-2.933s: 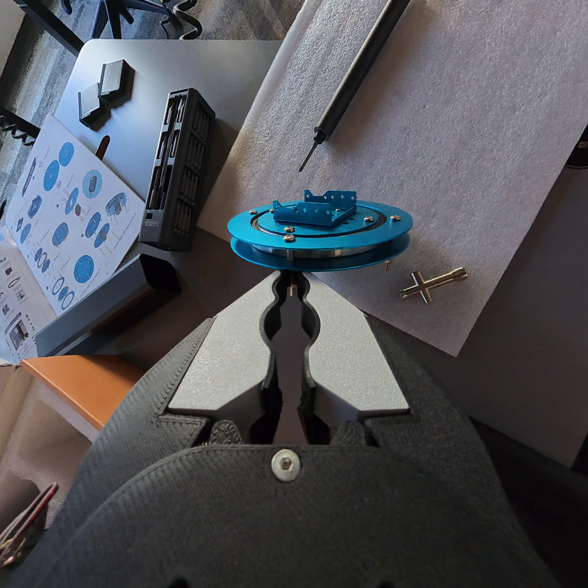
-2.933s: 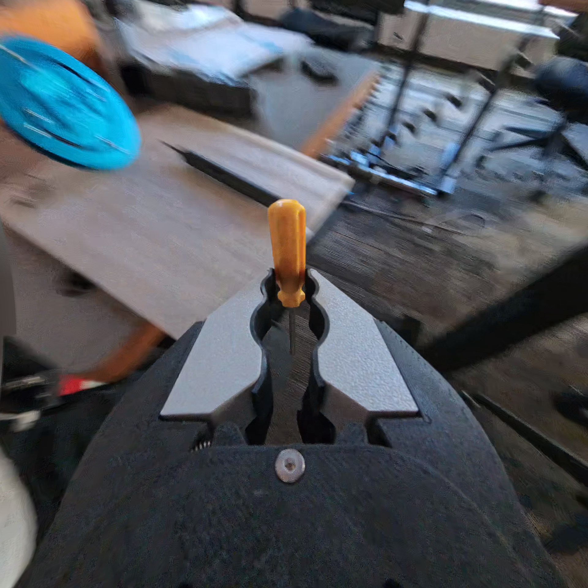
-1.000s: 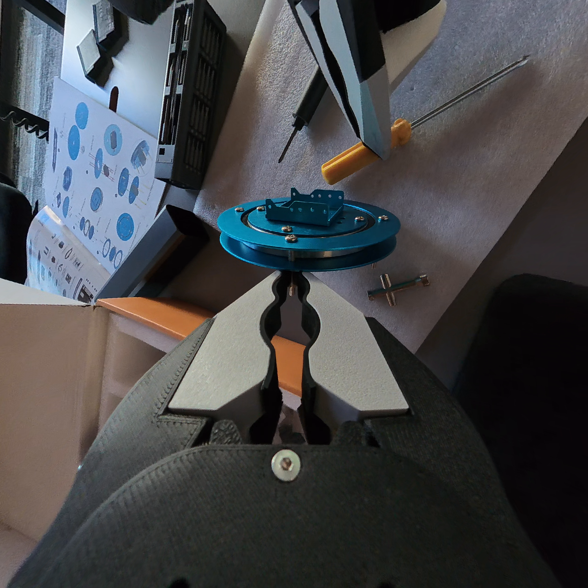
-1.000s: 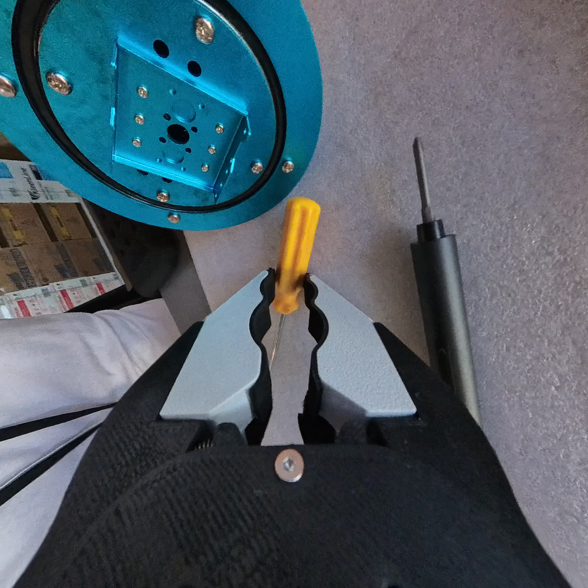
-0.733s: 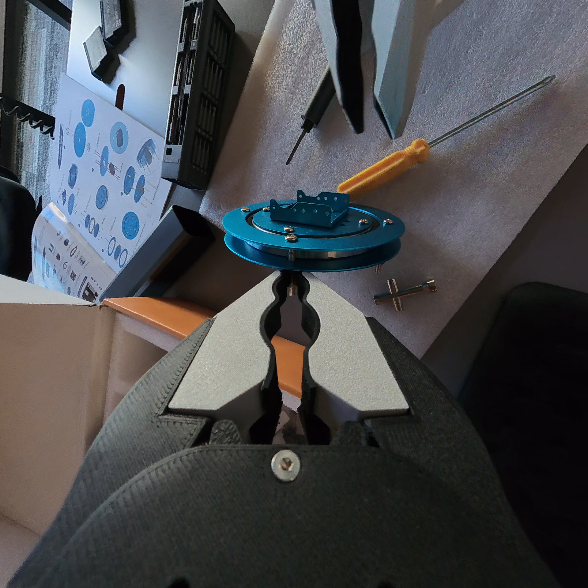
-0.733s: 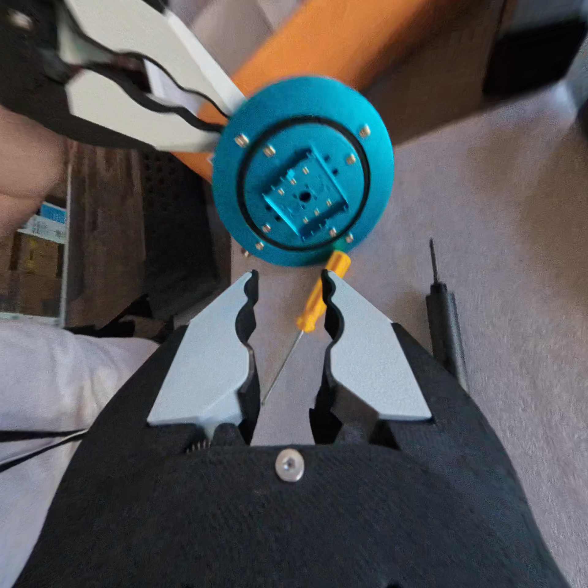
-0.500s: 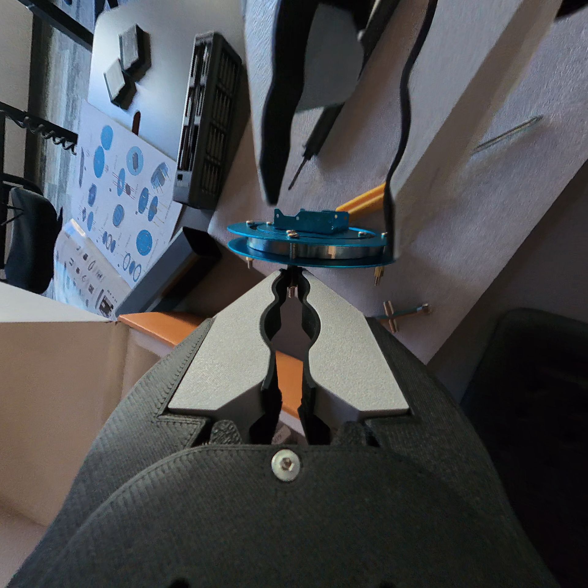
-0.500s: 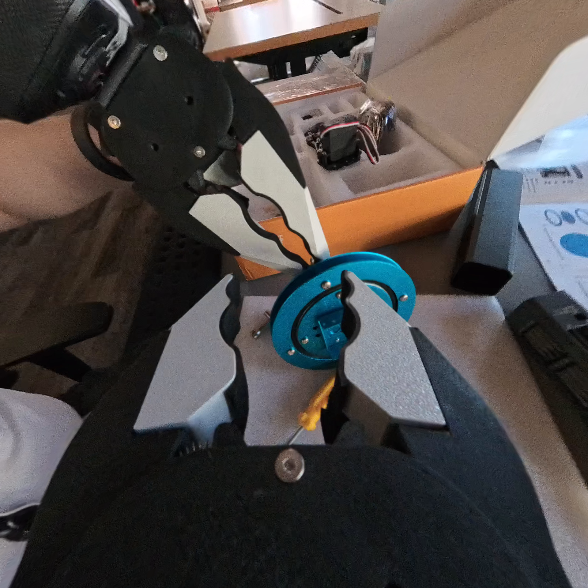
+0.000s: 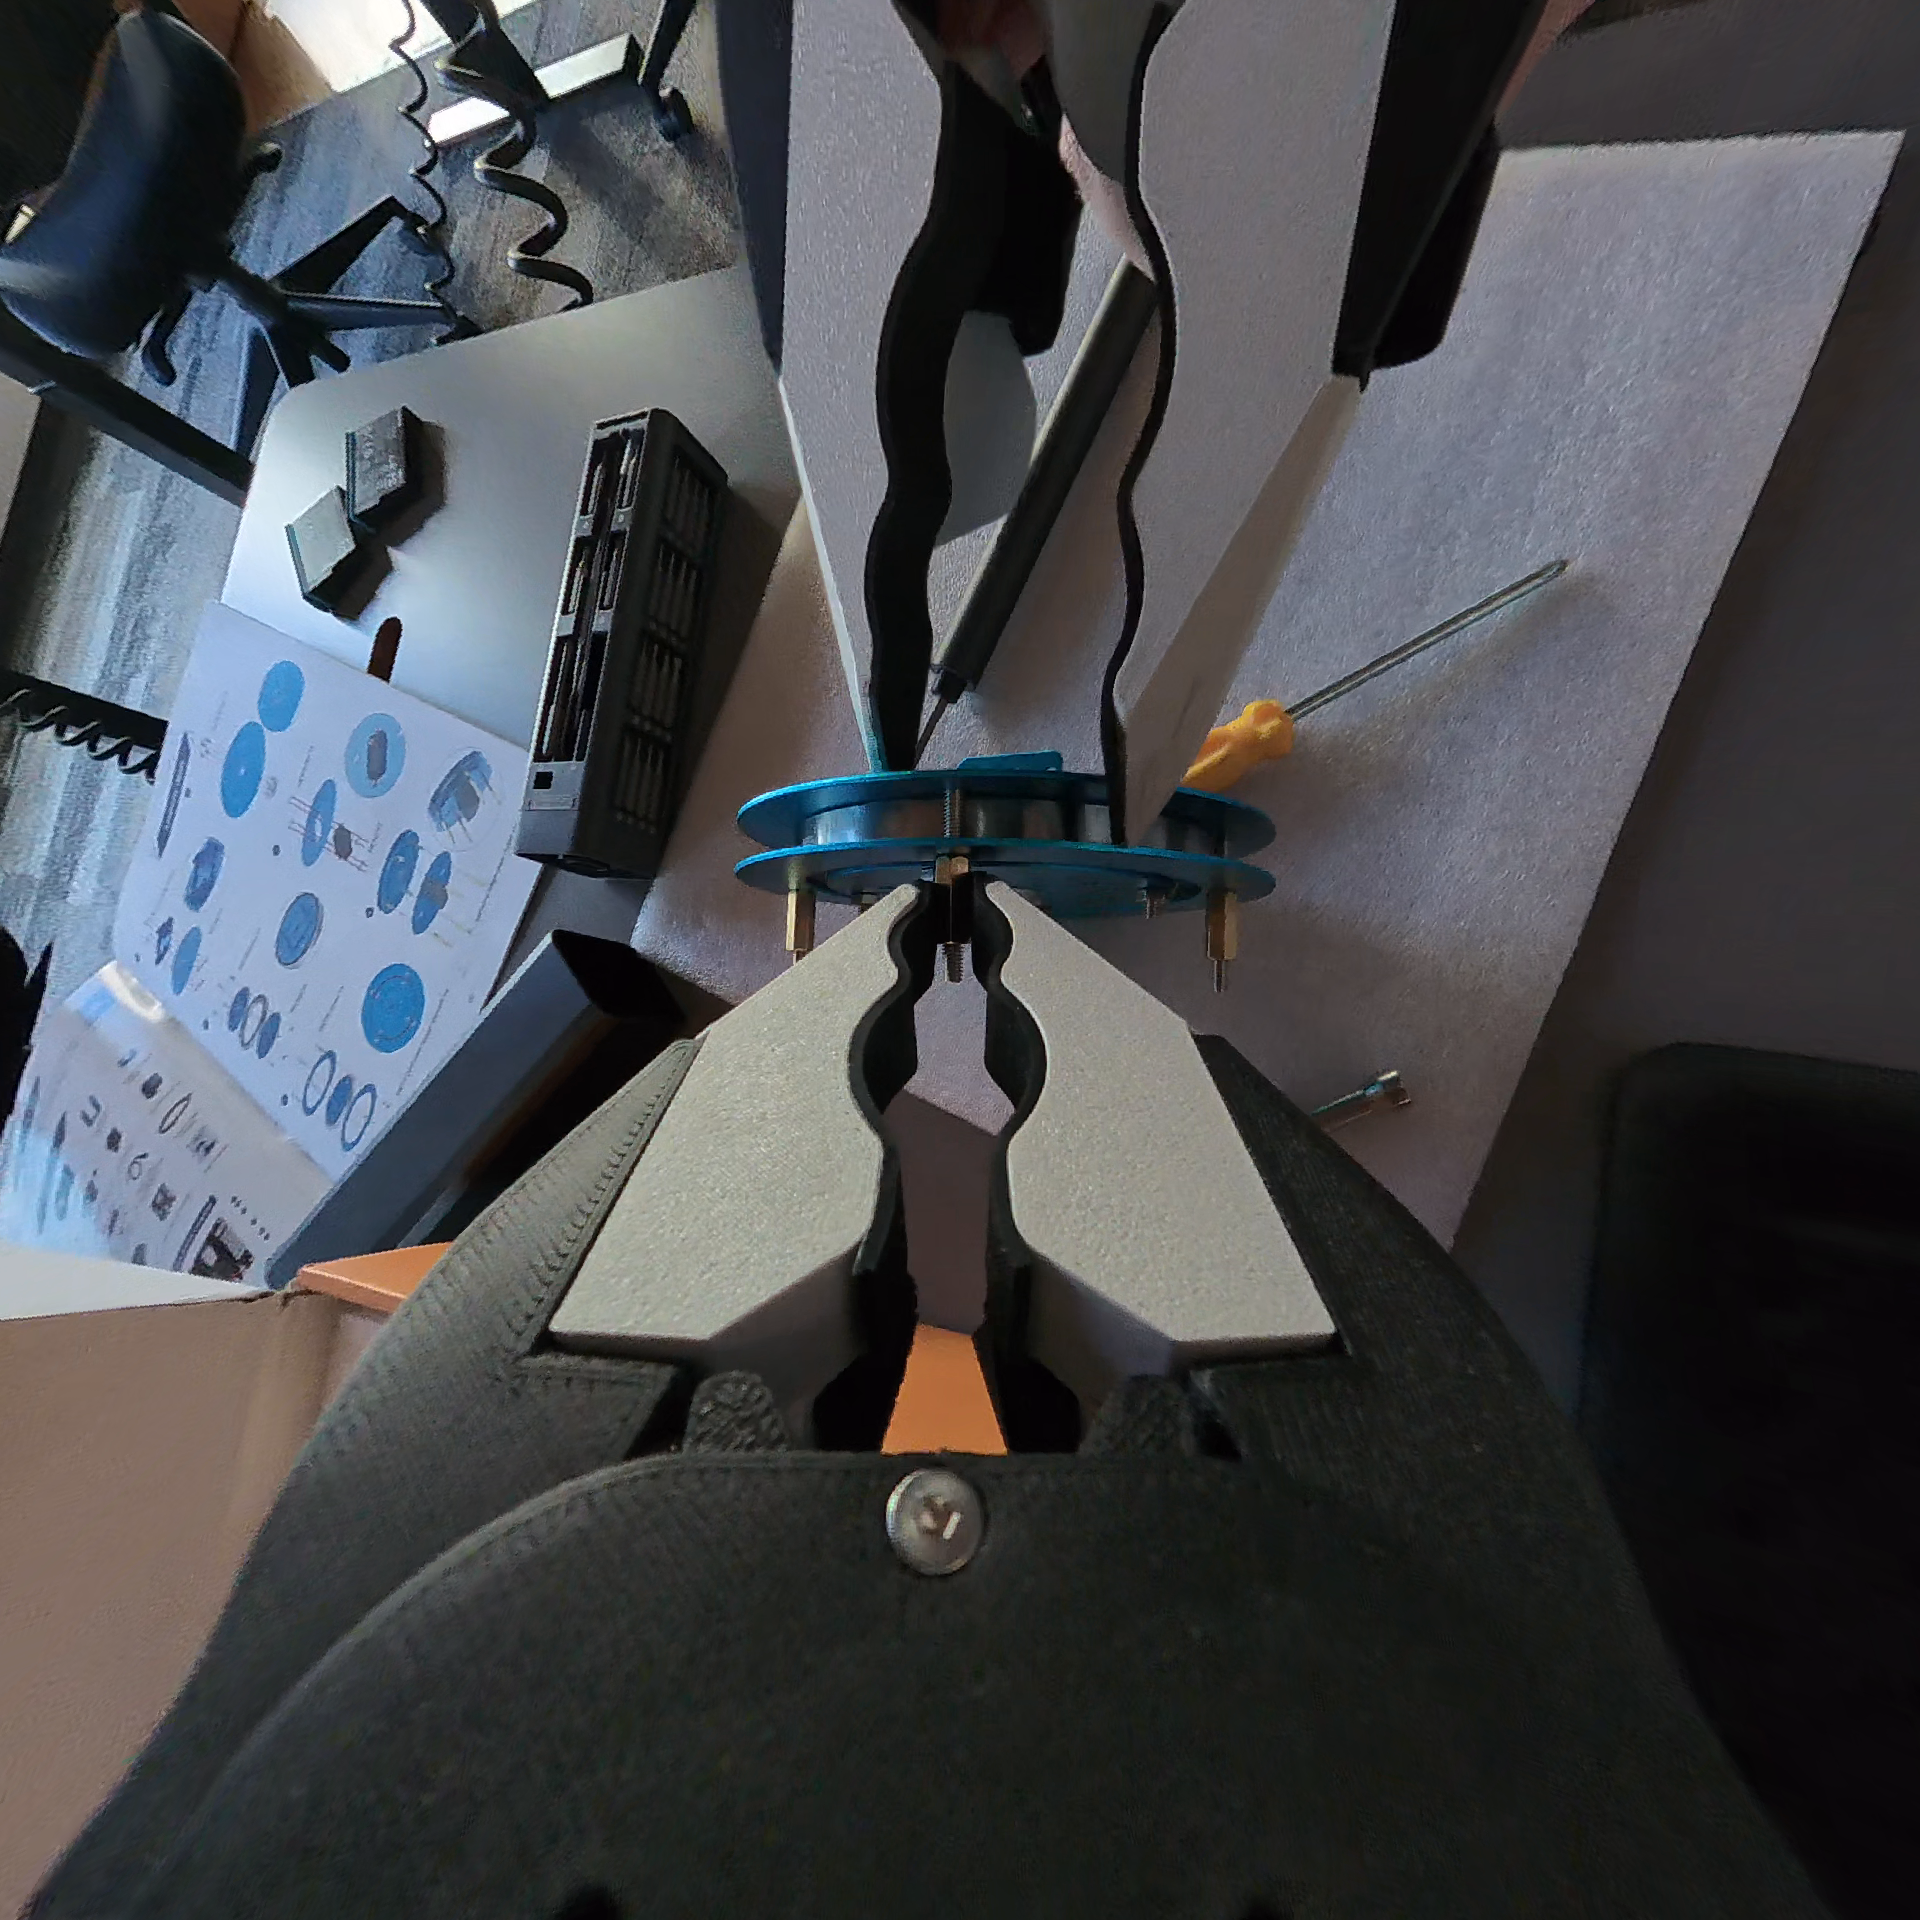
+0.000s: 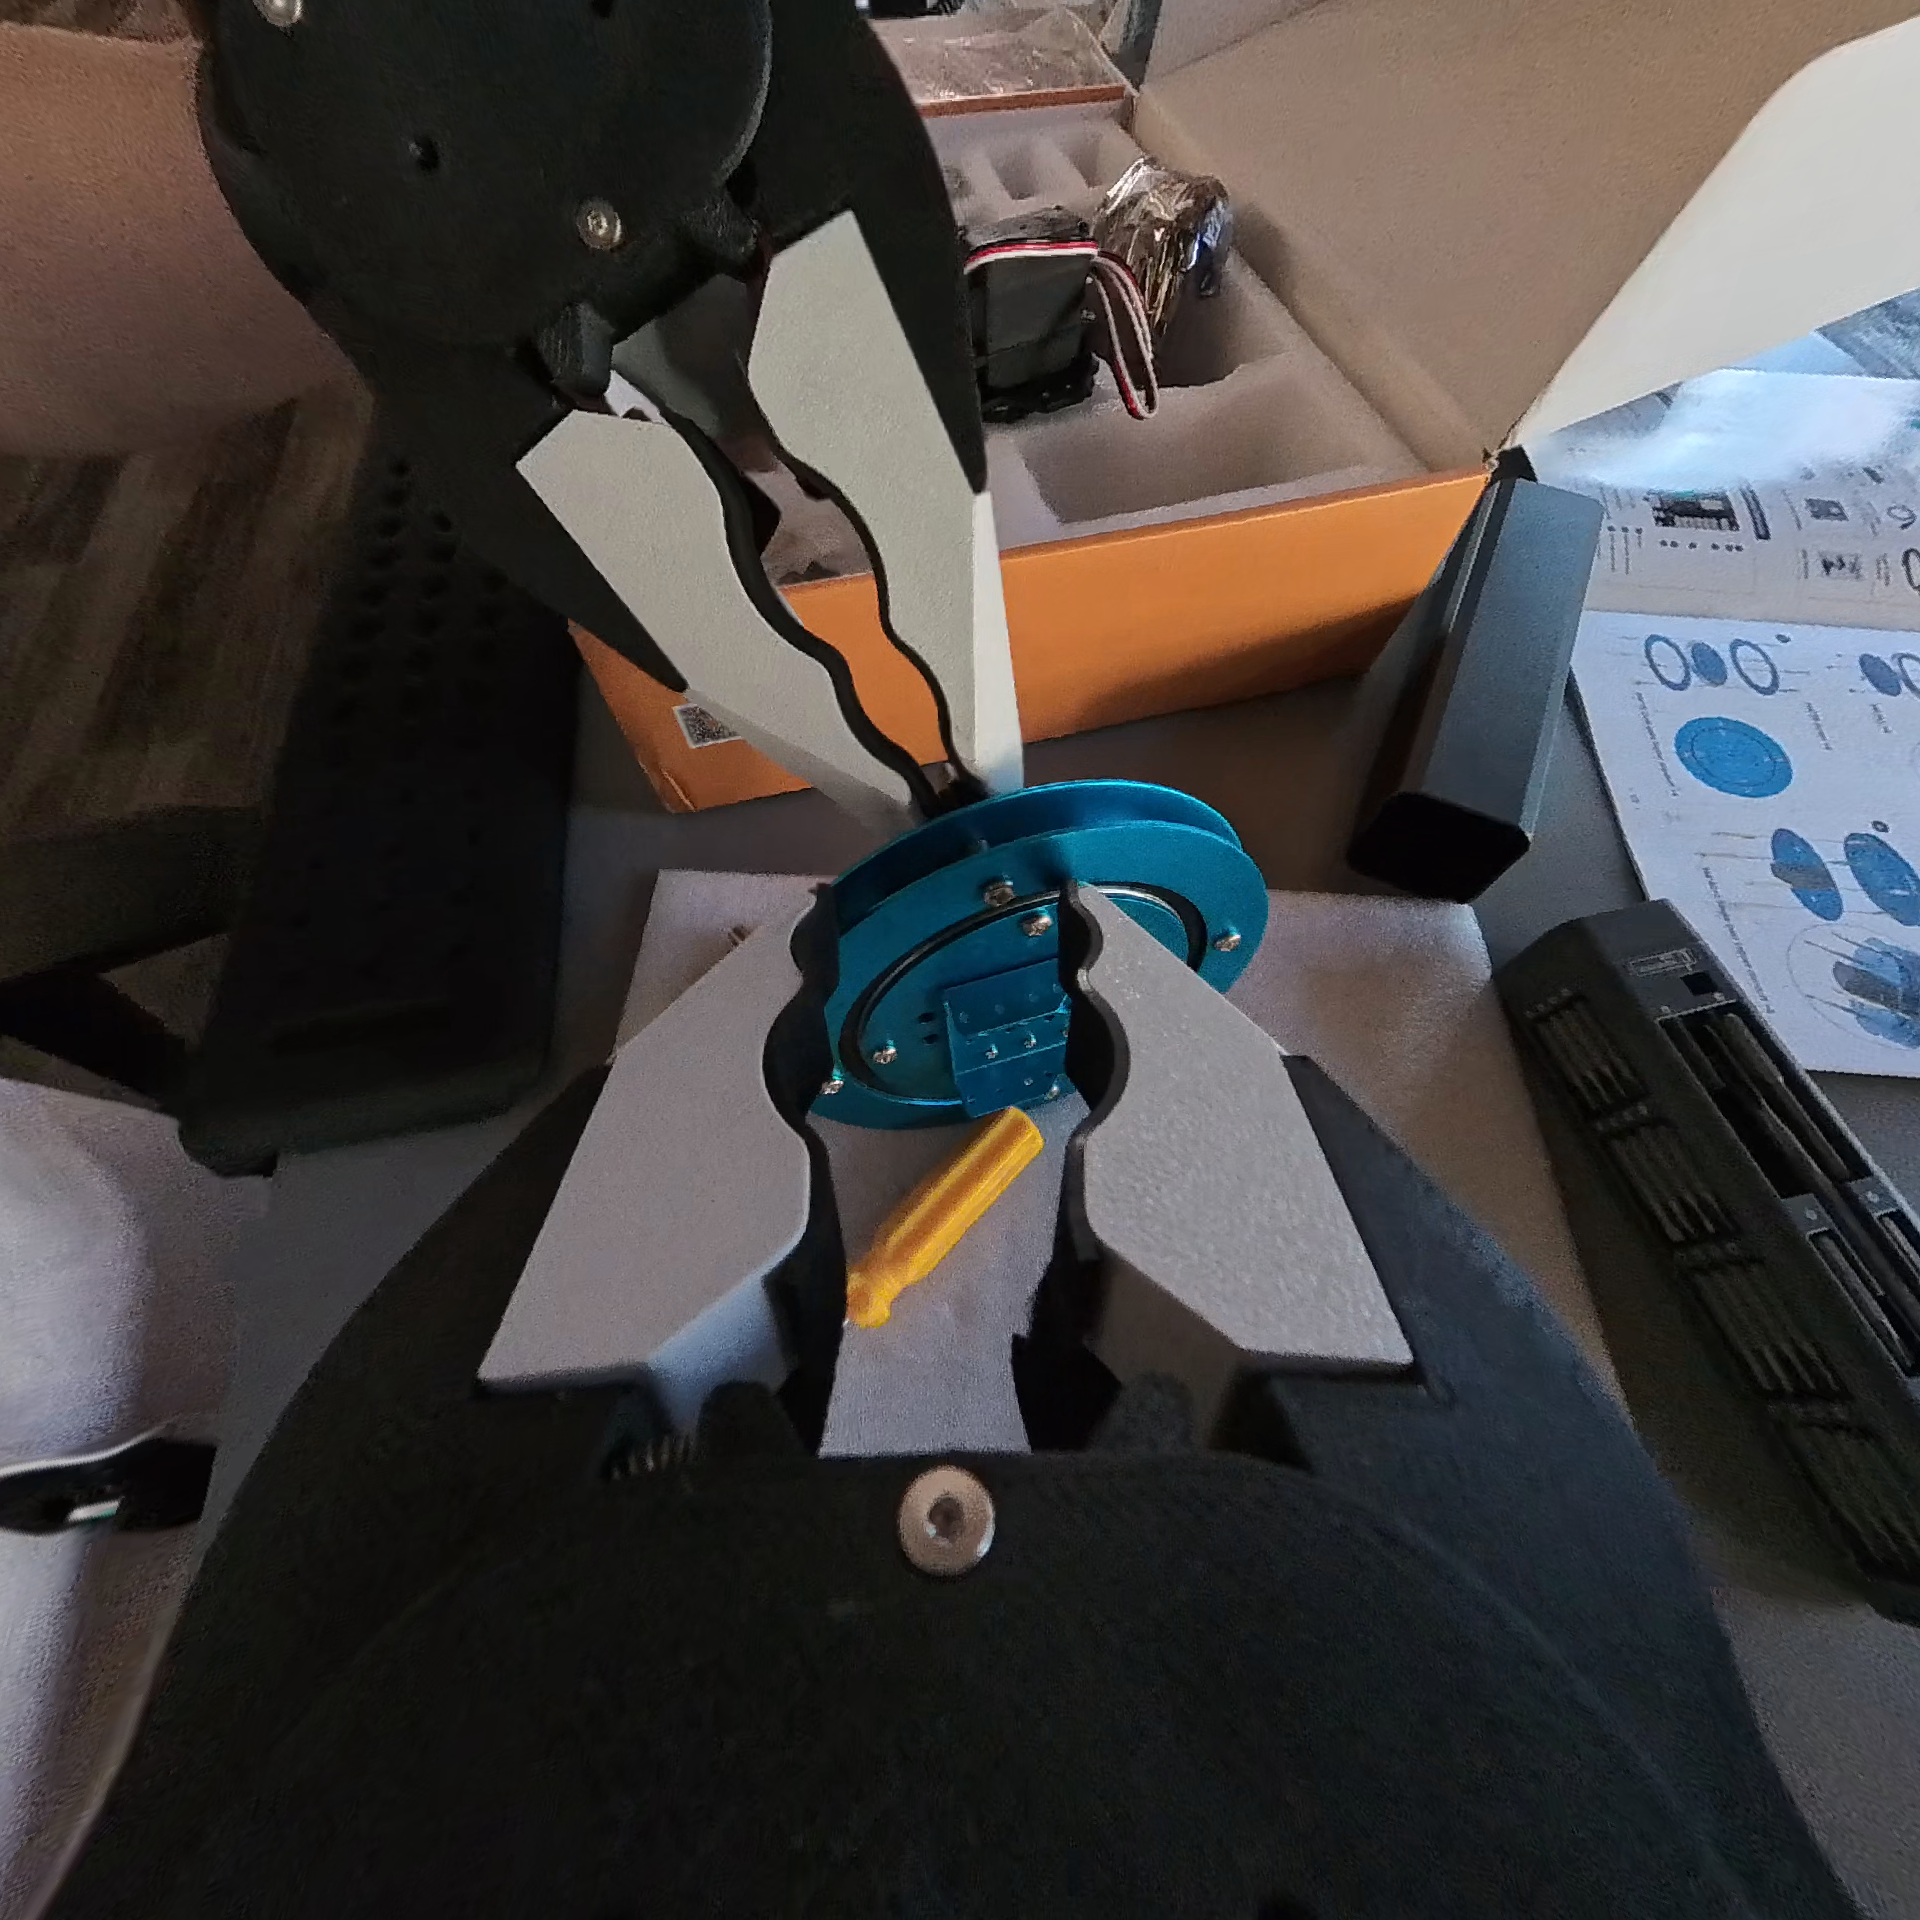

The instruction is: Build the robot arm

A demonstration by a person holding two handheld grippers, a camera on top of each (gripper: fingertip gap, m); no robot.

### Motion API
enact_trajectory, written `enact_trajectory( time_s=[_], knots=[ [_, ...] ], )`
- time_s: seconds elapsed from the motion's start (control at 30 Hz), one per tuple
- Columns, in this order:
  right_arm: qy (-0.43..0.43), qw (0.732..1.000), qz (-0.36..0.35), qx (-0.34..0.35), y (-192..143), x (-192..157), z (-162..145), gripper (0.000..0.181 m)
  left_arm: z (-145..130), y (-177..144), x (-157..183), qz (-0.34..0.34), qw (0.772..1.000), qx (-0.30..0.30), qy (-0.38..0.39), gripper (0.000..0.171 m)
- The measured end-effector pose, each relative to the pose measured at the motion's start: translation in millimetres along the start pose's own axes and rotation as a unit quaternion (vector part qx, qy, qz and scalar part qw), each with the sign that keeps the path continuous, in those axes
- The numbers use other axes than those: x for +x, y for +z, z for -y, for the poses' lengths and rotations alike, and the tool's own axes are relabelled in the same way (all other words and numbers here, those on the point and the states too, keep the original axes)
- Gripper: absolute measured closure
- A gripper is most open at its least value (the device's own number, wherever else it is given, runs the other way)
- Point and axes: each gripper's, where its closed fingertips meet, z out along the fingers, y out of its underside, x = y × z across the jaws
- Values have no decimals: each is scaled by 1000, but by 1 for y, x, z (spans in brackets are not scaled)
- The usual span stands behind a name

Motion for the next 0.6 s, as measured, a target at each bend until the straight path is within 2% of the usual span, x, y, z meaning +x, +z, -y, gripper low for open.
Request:
enact_trajectory(
  time_s=[0.07, 0.13, 0.23, 0.27, 0.3, 0.37, 0.43, 0.53, 0.6],
  knots=[
    [2, 1000, 11, 6, 1, 2, 0, 140, -2, 0, -4, 11, 1000, -16, 23, 167],
    [-30, 999, 30, -2, -5, 0, -1, 130, -5, 0, -9, 26, 998, -33, 48, 168],
    [-140, 985, 85, 58, -43, -17, 14, 126, -10, -1, -12, 40, 995, -49, 84, 168],
    [-197, 972, 111, 58, -52, -23, 7, 127, -11, -1, -12, 42, 994, -52, 88, 168],
    [-257, 957, 124, 42, -56, -23, -3, 130, -11, -1, -12, 40, 994, -54, 91, 167],
    [-358, 922, 141, -47, -51, -15, -37, 132, -11, -2, -11, 32, 993, -56, 96, 167],
    [-466, 866, 141, -115, -38, -12, -59, 132, -10, -2, -10, 32, 993, -57, 99, 167],
    [-657, 721, 151, -159, -18, -16, -76, 136, -12, -2, -10, 37, 992, -64, 102, 167],
    [-740, 626, 173, -176, -7, -15, -87, 136, -12, -2, -10, 39, 992, -70, 101, 167]
  ],
)
